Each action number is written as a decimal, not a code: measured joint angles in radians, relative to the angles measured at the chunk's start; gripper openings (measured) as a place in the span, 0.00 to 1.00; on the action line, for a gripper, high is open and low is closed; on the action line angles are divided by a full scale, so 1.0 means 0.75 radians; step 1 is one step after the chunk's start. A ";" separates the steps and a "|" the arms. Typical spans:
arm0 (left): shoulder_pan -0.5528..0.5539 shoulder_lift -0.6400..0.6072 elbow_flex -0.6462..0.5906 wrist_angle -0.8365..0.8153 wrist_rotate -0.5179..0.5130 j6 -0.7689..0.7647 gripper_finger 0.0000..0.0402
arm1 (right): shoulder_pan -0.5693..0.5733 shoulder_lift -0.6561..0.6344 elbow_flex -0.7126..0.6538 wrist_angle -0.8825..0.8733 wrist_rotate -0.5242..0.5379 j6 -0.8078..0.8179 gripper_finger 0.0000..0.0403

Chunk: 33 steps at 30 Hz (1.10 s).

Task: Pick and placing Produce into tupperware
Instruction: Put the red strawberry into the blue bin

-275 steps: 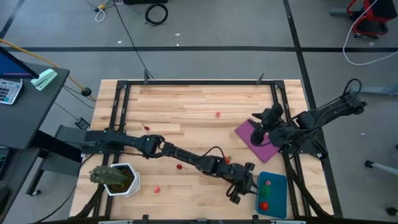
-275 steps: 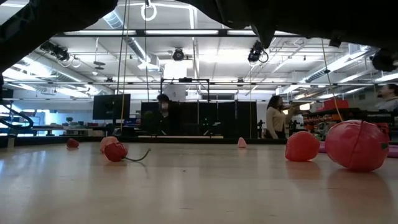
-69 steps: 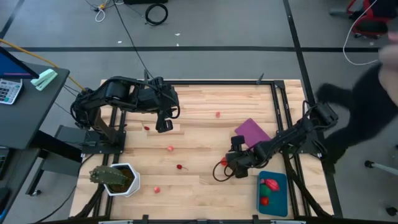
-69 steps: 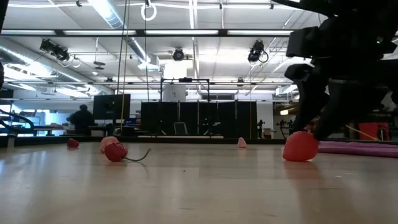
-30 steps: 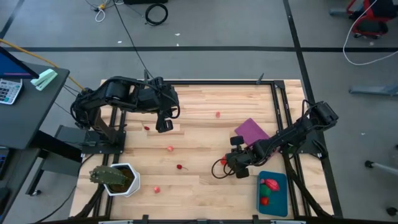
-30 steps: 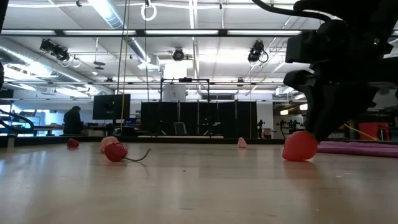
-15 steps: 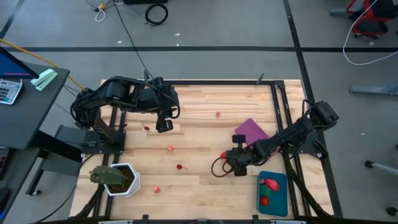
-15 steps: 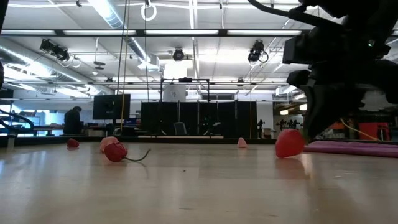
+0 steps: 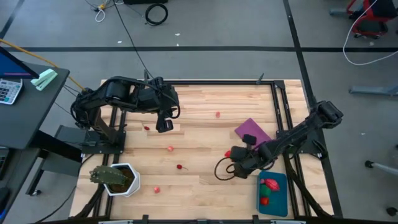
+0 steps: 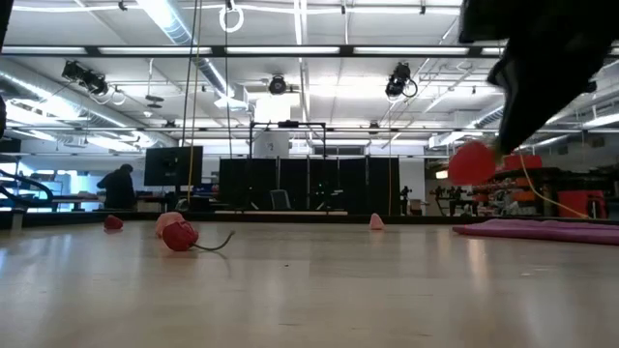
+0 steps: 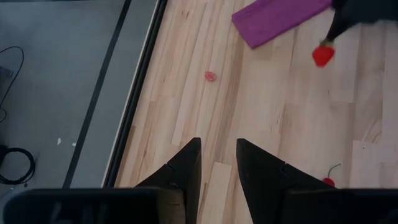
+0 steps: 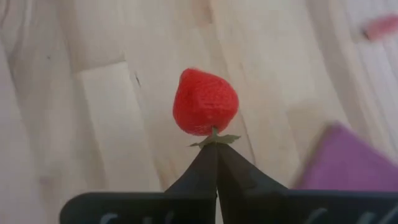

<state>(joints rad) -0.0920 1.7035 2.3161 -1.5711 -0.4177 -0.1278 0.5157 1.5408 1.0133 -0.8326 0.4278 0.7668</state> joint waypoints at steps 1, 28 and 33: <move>0.000 0.000 0.000 0.000 0.000 0.000 0.27 | 0.021 -0.009 0.040 -0.086 -0.004 0.074 0.00; 0.000 0.000 0.000 0.000 0.000 -0.035 0.27 | 0.671 -0.040 0.384 -0.538 -0.688 1.093 0.00; 0.000 0.000 0.000 0.000 0.000 -0.034 0.27 | 0.654 -0.038 0.269 -0.410 -0.817 1.097 0.00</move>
<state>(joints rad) -0.0921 1.7035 2.3161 -1.5708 -0.4176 -0.1534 1.0066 1.5120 1.2149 -1.1400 -0.1848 1.5894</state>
